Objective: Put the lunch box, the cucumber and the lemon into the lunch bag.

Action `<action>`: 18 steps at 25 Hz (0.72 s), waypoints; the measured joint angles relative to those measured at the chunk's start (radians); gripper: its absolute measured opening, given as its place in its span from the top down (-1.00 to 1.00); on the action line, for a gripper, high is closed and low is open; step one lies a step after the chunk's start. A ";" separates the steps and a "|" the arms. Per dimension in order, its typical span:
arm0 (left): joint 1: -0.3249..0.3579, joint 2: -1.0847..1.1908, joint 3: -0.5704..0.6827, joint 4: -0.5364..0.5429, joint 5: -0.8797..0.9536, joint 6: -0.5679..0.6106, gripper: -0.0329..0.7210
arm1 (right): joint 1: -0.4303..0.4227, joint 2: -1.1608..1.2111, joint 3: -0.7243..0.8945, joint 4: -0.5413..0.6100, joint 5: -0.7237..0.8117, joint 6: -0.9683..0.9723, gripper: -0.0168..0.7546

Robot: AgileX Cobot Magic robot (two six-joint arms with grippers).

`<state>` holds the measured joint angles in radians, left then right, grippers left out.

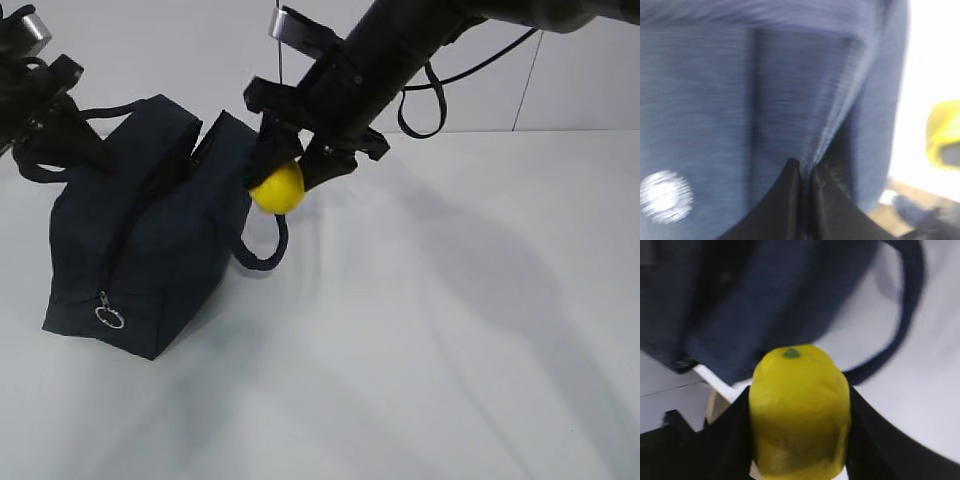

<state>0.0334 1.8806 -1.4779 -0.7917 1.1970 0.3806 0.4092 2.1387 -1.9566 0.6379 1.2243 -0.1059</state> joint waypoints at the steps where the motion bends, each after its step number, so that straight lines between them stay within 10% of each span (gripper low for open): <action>1: 0.000 0.000 0.000 -0.035 0.002 0.009 0.93 | 0.000 0.000 -0.009 0.031 0.000 -0.015 0.02; 18: 0.000 0.000 0.000 -0.237 0.002 0.100 0.93 | 0.000 0.086 -0.023 0.364 -0.243 -0.064 0.02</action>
<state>0.0334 1.8806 -1.4779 -1.0290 1.1987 0.4807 0.4092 2.2243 -1.9798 1.0017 0.9809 -0.1701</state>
